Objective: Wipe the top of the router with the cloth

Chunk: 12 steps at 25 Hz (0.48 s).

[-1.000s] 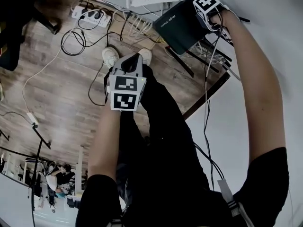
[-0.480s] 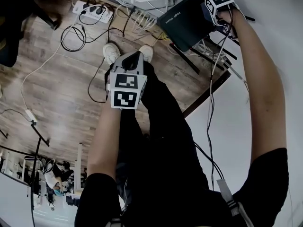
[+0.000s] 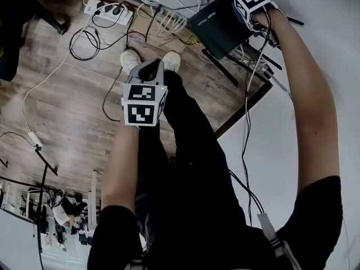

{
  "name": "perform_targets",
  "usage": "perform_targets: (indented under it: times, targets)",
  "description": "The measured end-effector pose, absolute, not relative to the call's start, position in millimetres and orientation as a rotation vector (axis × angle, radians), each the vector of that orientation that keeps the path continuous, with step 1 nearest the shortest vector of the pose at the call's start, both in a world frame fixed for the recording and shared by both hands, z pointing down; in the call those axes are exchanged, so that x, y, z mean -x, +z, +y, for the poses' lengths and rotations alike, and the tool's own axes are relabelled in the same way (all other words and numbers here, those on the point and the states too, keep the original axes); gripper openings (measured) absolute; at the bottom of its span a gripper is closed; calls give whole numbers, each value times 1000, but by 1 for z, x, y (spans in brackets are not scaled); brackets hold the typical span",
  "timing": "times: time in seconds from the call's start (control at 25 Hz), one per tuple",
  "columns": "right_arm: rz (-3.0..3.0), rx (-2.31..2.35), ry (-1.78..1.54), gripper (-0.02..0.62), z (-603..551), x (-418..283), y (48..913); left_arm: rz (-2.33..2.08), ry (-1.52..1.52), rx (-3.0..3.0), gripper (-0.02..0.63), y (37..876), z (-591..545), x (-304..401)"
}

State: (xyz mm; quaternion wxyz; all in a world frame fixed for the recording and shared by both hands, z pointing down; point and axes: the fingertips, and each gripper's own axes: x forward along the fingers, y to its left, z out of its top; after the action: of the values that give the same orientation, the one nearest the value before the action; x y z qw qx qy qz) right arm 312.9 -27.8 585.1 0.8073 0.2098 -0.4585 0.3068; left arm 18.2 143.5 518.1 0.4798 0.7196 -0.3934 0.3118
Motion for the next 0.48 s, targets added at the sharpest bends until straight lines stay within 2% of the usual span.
perform_targets:
  times: [0.48]
  targets:
    - [-972,-314,716,44,10,-275,585,-908,783,-1788,12,523,139,-3]
